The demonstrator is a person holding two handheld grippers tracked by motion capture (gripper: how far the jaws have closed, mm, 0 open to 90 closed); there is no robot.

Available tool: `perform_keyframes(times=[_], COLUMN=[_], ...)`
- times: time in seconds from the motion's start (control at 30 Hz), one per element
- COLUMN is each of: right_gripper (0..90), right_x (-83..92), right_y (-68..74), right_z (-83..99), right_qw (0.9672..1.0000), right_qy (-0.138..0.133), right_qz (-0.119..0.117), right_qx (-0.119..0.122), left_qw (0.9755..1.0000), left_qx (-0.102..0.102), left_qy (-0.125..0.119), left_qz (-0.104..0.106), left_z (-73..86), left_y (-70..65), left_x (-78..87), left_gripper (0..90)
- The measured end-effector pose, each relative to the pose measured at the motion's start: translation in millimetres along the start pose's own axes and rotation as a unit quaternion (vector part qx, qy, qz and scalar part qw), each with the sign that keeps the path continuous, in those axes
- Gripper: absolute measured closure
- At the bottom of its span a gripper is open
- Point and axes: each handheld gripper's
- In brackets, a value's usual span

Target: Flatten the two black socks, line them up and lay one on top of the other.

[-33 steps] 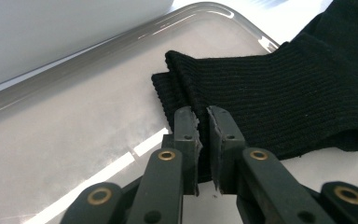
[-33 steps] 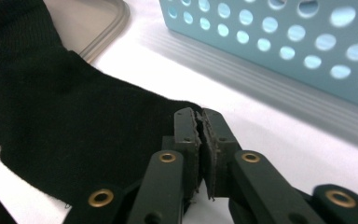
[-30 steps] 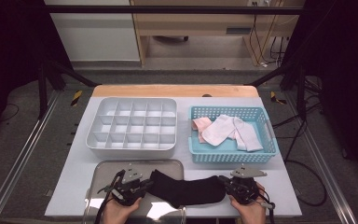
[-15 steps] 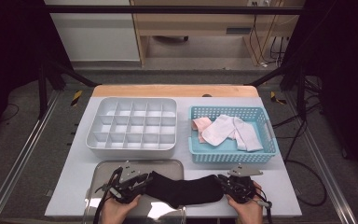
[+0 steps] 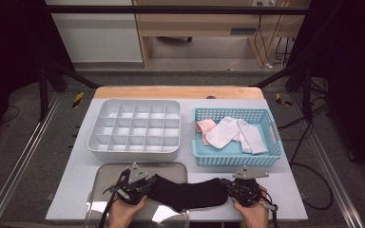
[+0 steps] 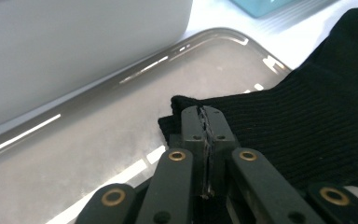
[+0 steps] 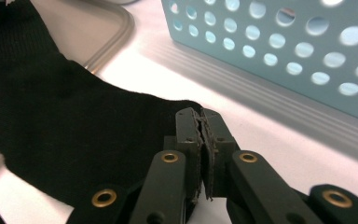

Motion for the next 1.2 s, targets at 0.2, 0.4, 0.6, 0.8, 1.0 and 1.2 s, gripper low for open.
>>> perform_keyframes(times=[0.2, 0.4, 0.6, 0.8, 1.0, 1.2], right_gripper=[86.5, 74.8, 68.7, 67.9, 83.4, 84.4], right_x=[-2.0, 4.1, 9.1, 4.1, 6.6, 9.0], right_y=[0.4, 0.2, -0.1, 2.9, 7.6, -7.9], right_z=[1.1, 3.8, 12.9, 21.9, 20.6, 9.8], right_qw=[0.9999, 0.9999, 0.9998, 0.999, 0.9983, 0.9988], right_qy=[-0.002, -0.013, 0.007, 0.035, 0.05, 0.026], right_qz=[0.009, 0.01, 0.005, 0.0, -0.006, 0.021], right_qx=[0.004, -0.001, -0.02, -0.03, -0.028, -0.036], left_qw=[0.9999, 1.0, 0.9997, 0.9989, 0.9989, 0.9985], left_qx=[0.01, 0.006, 0.022, 0.038, 0.035, 0.035], left_qy=[0.005, -0.001, 0.008, 0.016, 0.016, -0.003], left_qz=[0.009, -0.001, 0.005, 0.023, 0.025, 0.041], left_z=[4.2, 8.4, 17.6, 22.1, 21.2, 15.3], left_y=[6.4, 5.0, 5.8, 4.0, 1.6, -2.8], left_x=[-2.9, 2.1, 4.6, -0.5, 0.1, -4.7], left_gripper=[87.0, 71.1, 64.6, 68.2, 79.8, 81.9])
Point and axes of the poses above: each handheld gripper's, and its own axes: x roughly backward along the jaws, z roughly out of its underside, y roughly to its left, and after that the axes turned 13 degrees about z, right-handed
